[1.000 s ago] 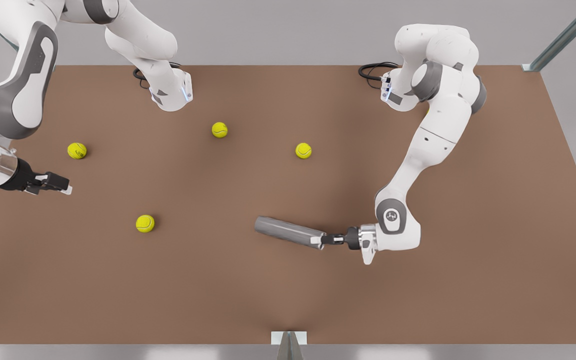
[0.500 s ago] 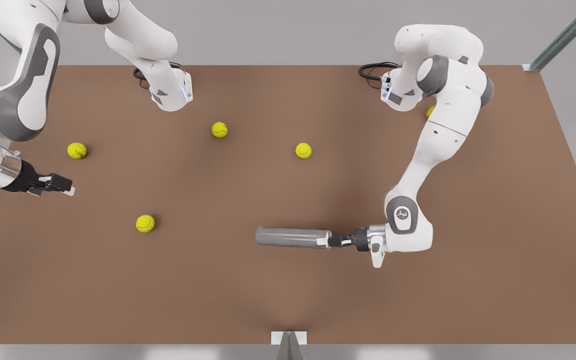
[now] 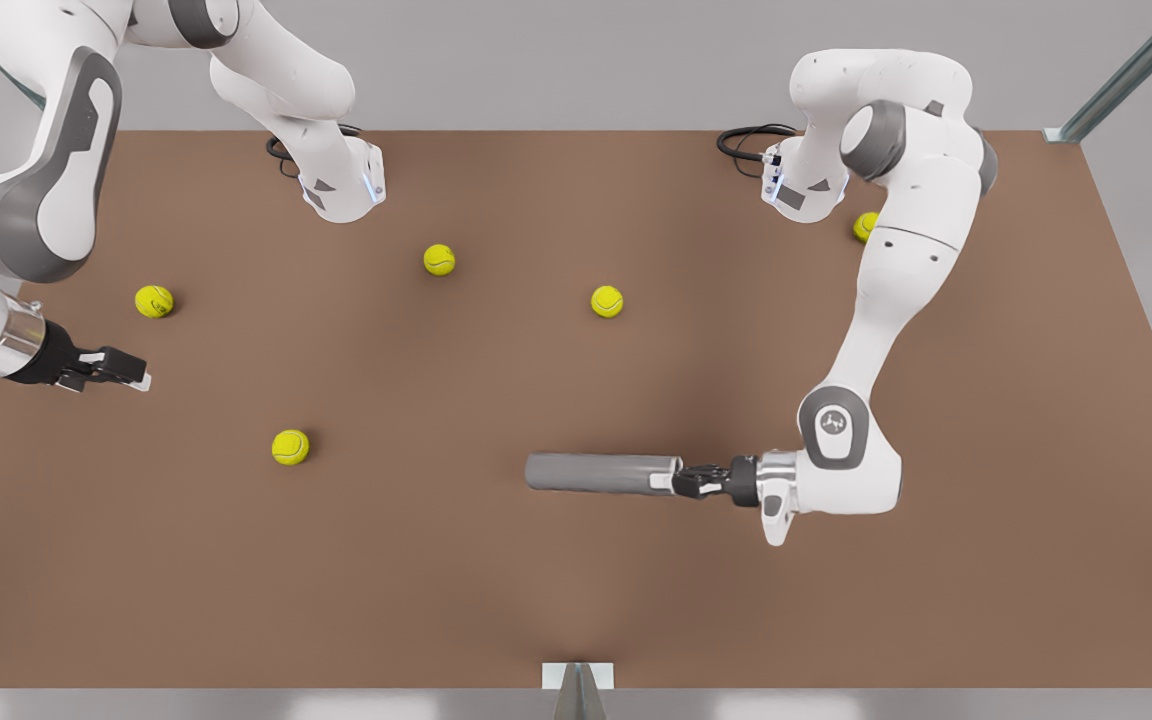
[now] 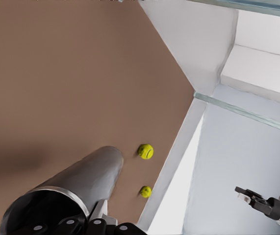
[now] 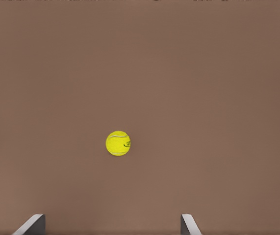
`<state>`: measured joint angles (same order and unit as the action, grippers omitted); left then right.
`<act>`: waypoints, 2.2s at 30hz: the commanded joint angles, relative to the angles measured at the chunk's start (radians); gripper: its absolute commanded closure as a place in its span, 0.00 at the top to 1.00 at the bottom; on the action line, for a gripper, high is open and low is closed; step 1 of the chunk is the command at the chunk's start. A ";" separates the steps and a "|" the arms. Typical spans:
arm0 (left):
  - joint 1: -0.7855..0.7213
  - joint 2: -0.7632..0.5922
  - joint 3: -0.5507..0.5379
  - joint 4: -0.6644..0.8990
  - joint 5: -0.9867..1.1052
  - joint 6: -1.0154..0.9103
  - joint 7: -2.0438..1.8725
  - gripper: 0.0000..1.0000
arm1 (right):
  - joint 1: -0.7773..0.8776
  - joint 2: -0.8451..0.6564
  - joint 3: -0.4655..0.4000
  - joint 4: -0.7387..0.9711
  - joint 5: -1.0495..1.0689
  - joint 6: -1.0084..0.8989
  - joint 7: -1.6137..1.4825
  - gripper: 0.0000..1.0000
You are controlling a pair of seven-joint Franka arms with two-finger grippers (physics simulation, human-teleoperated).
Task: Put the tennis tube upright
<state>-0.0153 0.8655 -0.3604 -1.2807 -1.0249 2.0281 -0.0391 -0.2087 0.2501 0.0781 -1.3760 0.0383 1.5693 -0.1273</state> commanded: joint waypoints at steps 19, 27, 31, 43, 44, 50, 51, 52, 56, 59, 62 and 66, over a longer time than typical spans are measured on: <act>0.054 -0.149 0.001 -0.017 0.318 -0.078 -0.205 0.21 | 0.000 0.003 0.003 -0.002 0.000 0.000 0.000 1.00; 0.054 -0.223 0.001 -0.017 0.494 -0.117 -0.314 0.21 | -0.001 0.009 0.003 -0.005 0.000 0.000 0.000 1.00; 0.057 -0.267 0.001 -0.031 0.589 -0.121 -0.351 0.21 | -0.001 0.009 0.003 -0.005 0.000 0.002 0.000 1.00; 0.048 -0.355 -0.002 -0.032 0.864 -0.190 -0.467 0.21 | -0.001 0.009 0.003 -0.005 0.000 0.000 0.000 1.00; 0.049 -0.356 -0.003 -0.032 0.905 -0.201 -0.469 0.21 | -0.001 0.009 0.003 -0.005 0.000 0.000 0.000 1.00; 0.046 -0.355 -0.002 -0.035 1.039 -0.238 -0.467 0.21 | -0.001 0.009 0.003 -0.006 0.000 0.000 0.000 1.00; 0.043 -0.353 -0.006 -0.035 1.097 -0.247 -0.467 0.21 | -0.001 0.009 0.003 -0.005 0.000 0.000 0.000 1.00; 0.043 -0.347 -0.006 -0.035 1.120 -0.252 -0.467 0.21 | -0.001 0.011 0.003 -0.006 0.000 0.000 0.000 1.00; 0.043 -0.338 -0.005 -0.043 1.161 -0.253 -0.466 0.21 | -0.003 0.011 0.003 -0.006 -0.002 0.000 0.000 1.00; 0.044 -0.335 -0.005 -0.045 1.195 -0.255 -0.467 0.21 | -0.003 0.011 0.003 -0.005 0.000 0.000 0.000 1.00; 0.046 -0.327 -0.002 -0.046 1.197 -0.255 -0.467 0.21 | -0.003 0.011 0.003 -0.005 0.000 0.000 0.000 1.00; 0.046 -0.307 -0.002 -0.045 1.197 -0.255 -0.469 0.21 | -0.003 0.011 0.003 -0.005 0.000 0.000 0.000 1.00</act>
<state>0.0292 0.5598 -0.3620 -1.3253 0.1814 1.7745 -0.5080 -0.2121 0.2607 0.0813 -1.3806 0.0383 1.5693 -0.1273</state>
